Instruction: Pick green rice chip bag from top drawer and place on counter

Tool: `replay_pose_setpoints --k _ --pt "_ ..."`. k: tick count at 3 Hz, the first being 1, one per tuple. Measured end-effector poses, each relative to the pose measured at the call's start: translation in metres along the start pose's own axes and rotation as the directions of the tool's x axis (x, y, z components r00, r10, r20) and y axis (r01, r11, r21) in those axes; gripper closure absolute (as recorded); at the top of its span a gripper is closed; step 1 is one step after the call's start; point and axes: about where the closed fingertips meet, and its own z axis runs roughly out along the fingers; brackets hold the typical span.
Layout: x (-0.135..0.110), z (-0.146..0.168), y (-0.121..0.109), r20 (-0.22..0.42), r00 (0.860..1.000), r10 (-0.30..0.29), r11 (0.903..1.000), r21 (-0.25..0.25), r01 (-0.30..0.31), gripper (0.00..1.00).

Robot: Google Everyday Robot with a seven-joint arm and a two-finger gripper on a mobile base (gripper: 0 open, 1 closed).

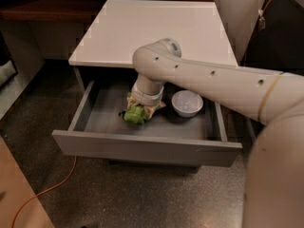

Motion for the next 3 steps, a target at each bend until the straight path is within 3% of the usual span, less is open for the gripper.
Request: replay_pose_setpoints --k 1,3 --pt "-0.026 -0.066 -0.017 0.061 0.996 0.068 0.9885 0.131 -0.075 1.00" --pt "-0.046 -0.154 -0.031 0.163 0.979 0.124 0.9508 0.263 -0.165 1.00"
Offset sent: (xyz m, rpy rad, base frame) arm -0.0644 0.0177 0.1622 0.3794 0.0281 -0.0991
